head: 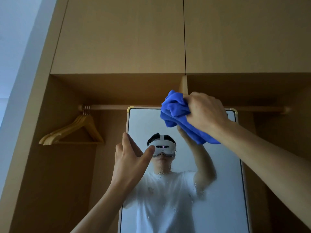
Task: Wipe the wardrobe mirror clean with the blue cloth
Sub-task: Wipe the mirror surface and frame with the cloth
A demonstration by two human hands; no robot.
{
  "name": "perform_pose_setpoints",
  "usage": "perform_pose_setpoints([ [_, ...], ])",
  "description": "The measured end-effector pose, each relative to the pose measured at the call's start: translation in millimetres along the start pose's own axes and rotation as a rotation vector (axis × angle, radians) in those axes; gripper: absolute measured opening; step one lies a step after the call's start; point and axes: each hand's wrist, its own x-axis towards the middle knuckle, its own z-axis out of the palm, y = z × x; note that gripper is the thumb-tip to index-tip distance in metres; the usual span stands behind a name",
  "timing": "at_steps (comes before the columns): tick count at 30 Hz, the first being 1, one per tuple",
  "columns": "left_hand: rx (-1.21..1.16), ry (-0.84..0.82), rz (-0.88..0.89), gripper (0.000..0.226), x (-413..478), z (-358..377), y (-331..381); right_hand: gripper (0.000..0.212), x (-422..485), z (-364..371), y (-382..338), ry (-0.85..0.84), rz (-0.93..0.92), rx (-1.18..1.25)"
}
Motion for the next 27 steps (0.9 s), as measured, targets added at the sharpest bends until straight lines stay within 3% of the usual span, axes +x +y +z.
perform_pose_setpoints([
  [3, 0.001, -0.008, -0.022, 0.11, 2.6, 2.8, -1.6, 0.013, -3.1, 5.0, 3.6, 0.018, -0.046, -0.008],
  [8, 0.006, -0.014, -0.027, 0.113, 6.8, 7.4, -4.9, 0.029, -8.4, 20.7, 3.9, 0.0, -0.064, -0.076],
  [27, 0.003, -0.063, -0.042, 0.121, 27.9, 26.5, -24.7, 0.036, -8.9, 56.9, 12.9, 0.028, -0.089, -0.096],
])
